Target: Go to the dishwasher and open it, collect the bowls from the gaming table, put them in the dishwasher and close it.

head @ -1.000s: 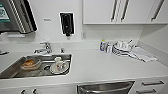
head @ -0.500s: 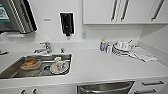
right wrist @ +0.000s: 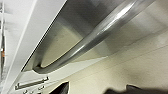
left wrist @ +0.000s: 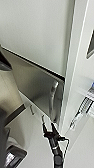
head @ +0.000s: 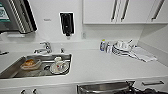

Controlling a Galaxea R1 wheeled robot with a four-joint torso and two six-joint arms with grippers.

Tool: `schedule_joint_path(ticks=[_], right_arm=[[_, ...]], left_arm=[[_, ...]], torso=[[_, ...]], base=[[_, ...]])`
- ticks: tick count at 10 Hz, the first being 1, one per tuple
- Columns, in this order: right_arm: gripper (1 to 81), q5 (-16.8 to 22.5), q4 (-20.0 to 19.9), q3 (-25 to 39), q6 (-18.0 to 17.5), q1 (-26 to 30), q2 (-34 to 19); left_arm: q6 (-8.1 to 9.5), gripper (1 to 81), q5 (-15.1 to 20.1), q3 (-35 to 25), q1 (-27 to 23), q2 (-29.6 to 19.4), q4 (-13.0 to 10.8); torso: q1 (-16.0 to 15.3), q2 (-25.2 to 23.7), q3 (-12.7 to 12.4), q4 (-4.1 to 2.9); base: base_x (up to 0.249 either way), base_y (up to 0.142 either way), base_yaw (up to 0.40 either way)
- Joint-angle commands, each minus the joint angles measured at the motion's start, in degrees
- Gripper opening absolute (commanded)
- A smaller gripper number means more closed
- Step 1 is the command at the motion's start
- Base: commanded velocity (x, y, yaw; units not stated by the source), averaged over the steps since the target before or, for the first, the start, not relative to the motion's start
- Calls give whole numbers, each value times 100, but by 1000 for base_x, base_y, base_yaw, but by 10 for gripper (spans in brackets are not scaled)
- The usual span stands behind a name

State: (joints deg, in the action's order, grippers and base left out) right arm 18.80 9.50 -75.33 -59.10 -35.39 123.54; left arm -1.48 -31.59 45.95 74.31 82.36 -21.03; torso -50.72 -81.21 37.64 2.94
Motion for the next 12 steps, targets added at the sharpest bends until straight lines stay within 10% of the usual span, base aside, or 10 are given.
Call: schedule_joint_path(ticks=[1,12], right_arm=[[811,247,-106,-534,-699,994,191],[811,344,228,-1730,-954,924,1079]], left_arm=[[-19,811,65,-77,-299,-289,-147],[-28,811,56,134,-299,-123,-147]], torso=[[0,0,0,0],[-2,0,7,0]], base=[[0,0,0],[0,0,0]])
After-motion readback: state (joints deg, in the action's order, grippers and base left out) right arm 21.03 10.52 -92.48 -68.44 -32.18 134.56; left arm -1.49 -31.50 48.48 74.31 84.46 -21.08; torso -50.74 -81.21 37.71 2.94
